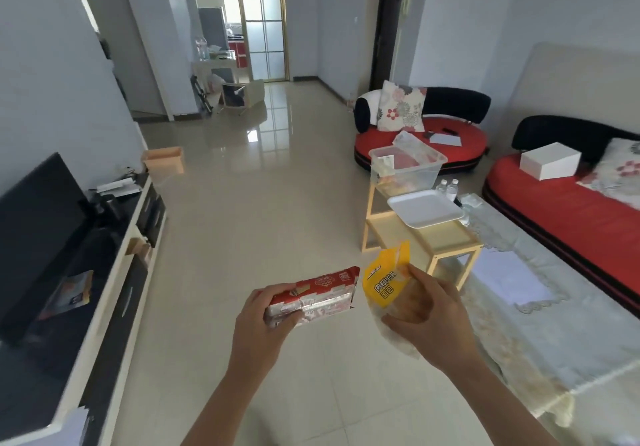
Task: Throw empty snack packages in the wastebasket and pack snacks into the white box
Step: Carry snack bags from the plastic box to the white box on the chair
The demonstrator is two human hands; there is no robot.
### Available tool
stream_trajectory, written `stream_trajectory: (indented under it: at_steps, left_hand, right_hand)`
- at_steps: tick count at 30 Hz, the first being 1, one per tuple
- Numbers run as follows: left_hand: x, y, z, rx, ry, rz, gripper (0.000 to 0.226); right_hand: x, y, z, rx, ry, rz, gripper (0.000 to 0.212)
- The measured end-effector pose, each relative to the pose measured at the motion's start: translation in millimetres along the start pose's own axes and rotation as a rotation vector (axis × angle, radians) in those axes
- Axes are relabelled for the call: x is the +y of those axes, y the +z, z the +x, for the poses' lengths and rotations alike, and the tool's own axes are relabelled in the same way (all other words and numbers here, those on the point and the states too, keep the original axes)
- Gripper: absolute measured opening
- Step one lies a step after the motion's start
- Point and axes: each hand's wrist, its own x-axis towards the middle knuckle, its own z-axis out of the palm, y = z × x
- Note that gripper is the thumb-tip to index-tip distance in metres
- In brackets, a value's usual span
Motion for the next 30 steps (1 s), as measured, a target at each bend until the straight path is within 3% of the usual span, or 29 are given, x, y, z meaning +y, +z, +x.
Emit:
stream_trajectory:
  at_steps: [14, 22, 30]
  left_hand:
    - [-53.0, 51.2, 245.8, -0.256, 0.138, -0.084, 0.049]
    - [-69.2, 82.0, 341.2, -0.338, 0.164, -0.078, 0.048]
    - [-94.9, 154.5, 421.9, -0.413, 0.171, -0.011, 0.047]
  right_hand:
    - [10.3, 41.2, 155.5, 0.238, 0.208, -0.048, 0.1]
    - [14.7, 74.5, 222.0, 0.271, 0.281, -0.04, 0.099]
    - [61.6, 93.8, 327.1, 0.269, 0.292, -0.029, 0.096]
